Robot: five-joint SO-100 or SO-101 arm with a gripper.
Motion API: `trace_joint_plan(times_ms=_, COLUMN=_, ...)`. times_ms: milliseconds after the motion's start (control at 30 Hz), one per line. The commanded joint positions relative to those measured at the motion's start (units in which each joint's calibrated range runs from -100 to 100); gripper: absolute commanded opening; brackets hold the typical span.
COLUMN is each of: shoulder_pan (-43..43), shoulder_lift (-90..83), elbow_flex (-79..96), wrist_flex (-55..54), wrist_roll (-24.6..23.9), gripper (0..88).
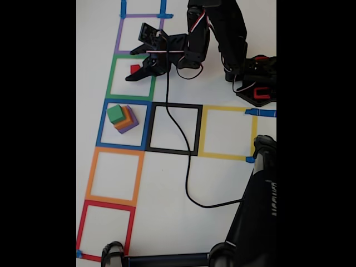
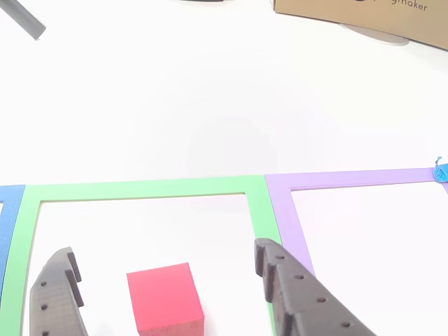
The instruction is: Tower of hanoi
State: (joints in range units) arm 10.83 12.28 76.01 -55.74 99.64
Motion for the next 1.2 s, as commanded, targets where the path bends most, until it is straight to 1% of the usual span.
trace_joint_plan(times_ms=0, shoulder_pan=-0.85, shoulder_lift=0.43, elbow_flex=-1.83, wrist_flex=-1.5, wrist_roll=0.36, gripper=27.3)
trace_joint_plan(times_ms=433, shoulder_pan=-4.5, shoulder_lift=1.64, elbow_flex=-1.37, wrist_flex=-1.58, wrist_roll=0.36, gripper=27.0)
trace_joint_plan(times_ms=1167, shoulder_pan=-2.2, shoulder_lift=2.94, elbow_flex=-0.37, wrist_flex=-2.39, wrist_roll=0.36, gripper=26.4)
